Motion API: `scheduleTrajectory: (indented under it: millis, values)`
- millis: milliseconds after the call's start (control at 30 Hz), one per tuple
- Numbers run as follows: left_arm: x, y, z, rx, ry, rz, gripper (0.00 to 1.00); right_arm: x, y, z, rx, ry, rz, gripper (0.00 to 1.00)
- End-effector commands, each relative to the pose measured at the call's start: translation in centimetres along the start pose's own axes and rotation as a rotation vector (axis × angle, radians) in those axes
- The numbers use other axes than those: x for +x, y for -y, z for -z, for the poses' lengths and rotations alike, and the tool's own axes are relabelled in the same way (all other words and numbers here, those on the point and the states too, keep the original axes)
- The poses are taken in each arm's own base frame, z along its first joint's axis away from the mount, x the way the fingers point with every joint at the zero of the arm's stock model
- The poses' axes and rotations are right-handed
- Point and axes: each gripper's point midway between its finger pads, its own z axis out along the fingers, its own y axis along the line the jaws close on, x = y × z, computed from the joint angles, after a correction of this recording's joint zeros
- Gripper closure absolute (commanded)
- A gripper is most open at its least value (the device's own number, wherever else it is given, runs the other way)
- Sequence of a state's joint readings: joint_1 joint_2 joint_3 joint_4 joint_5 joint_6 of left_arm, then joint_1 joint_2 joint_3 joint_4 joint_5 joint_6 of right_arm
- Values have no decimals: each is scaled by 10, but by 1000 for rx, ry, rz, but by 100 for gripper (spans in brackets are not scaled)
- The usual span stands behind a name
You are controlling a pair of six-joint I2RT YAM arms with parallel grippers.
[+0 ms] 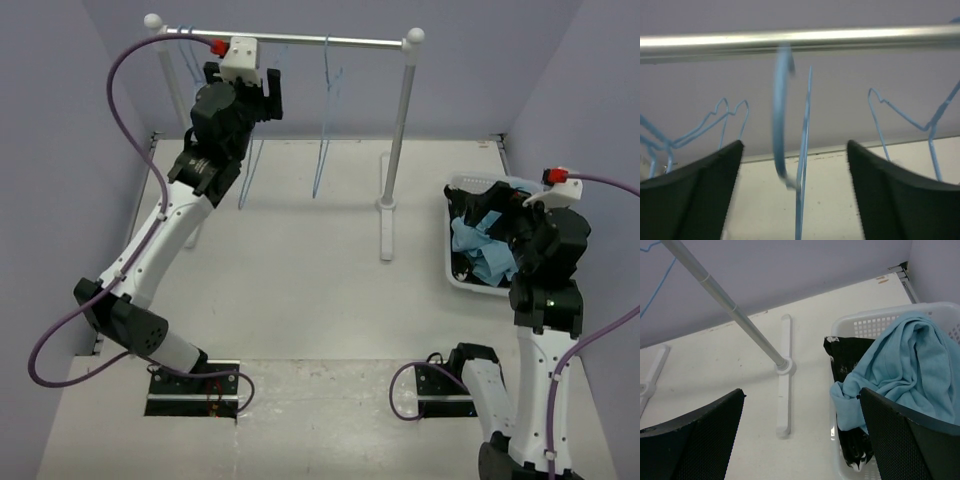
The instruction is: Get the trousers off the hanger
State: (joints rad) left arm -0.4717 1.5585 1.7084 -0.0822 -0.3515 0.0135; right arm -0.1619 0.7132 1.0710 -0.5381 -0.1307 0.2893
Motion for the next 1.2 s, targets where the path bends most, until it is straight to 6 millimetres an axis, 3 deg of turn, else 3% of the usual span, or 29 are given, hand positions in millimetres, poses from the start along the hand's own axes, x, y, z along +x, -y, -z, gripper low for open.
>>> scheduleTrajectory:
  millis: [0, 133, 167, 200, 300, 400, 733, 867, 1167]
  values:
    - [-51, -15, 27, -17, 89, 80, 0, 0, -9, 6, -42, 1, -14, 1]
    - [-49, -29, 49, -53, 35, 90, 0, -2, -13, 14, -60, 9, -13, 1]
    - [-60, -36, 62, -67, 59, 110, 0, -5, -15, 18, -66, 23, -17, 1]
    - [-55, -35, 67, -58, 45, 111, 0, -5, -18, 21, -81, 26, -15, 1]
    - [-71, -41, 92, -43, 82, 167, 0, -10, -24, 27, -108, 51, -14, 1]
    - [-67, -45, 109, -40, 81, 199, 0, -8, -31, 32, -148, 49, -13, 1]
    - [-11, -21, 117, 69, -66, 214, 0, 2, -34, 32, -169, 12, -42, 1]
    - [17, -15, 117, 83, -140, 217, 0, 9, -29, 27, -146, -3, -74, 1]
    - [59, -1, 121, 90, -243, 259, 0, 24, -18, 16, -89, -52, -117, 1]
